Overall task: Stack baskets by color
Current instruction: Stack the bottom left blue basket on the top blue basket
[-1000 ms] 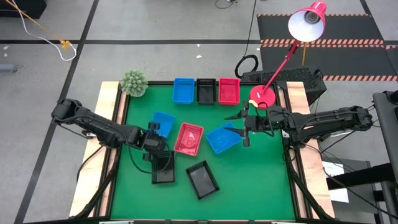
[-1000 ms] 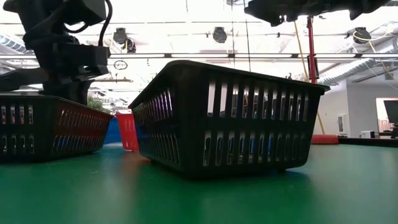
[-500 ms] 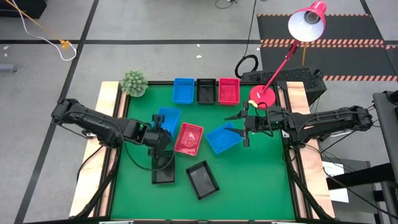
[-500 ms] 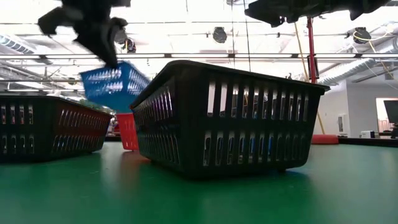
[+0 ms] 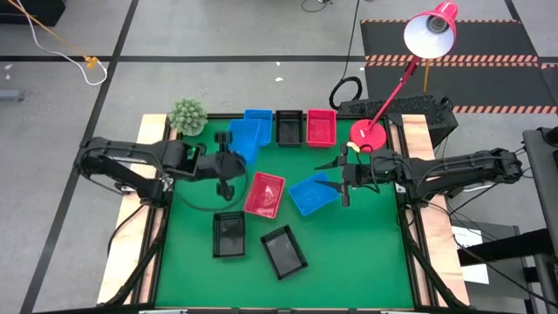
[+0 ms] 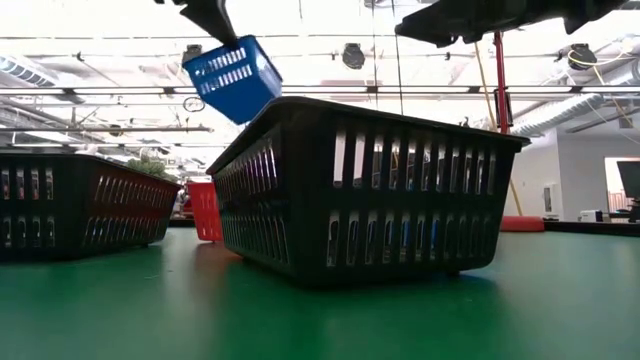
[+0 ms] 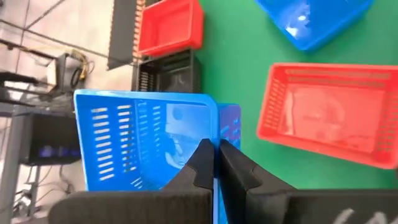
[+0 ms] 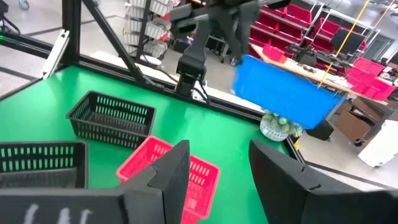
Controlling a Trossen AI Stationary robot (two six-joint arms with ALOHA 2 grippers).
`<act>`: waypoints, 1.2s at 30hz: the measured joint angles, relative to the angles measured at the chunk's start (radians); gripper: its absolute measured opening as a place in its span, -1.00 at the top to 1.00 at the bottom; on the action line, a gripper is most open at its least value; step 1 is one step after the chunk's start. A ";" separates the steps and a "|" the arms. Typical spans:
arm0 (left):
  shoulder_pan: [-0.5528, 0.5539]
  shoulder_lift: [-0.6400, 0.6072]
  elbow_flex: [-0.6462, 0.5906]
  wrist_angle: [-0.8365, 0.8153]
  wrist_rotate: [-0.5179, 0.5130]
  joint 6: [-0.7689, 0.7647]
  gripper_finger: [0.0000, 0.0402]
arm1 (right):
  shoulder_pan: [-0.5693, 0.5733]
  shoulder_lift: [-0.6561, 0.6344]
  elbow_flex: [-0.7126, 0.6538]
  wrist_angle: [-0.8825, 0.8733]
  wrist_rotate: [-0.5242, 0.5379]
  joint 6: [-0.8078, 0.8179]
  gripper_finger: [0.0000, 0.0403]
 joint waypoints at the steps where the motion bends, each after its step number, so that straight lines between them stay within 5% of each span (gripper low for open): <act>1: 0.010 0.011 0.015 -0.011 -0.002 0.006 0.98 | 0.000 0.000 0.000 0.001 0.000 -0.001 0.21; 17: 0.215 0.262 0.204 0.024 -0.016 0.154 0.98 | -0.001 -0.001 0.000 -0.028 0.128 -0.016 0.21; 36: 0.340 0.399 0.195 0.132 0.008 0.216 0.96 | 0.000 -0.001 0.000 -0.068 0.128 0.003 0.21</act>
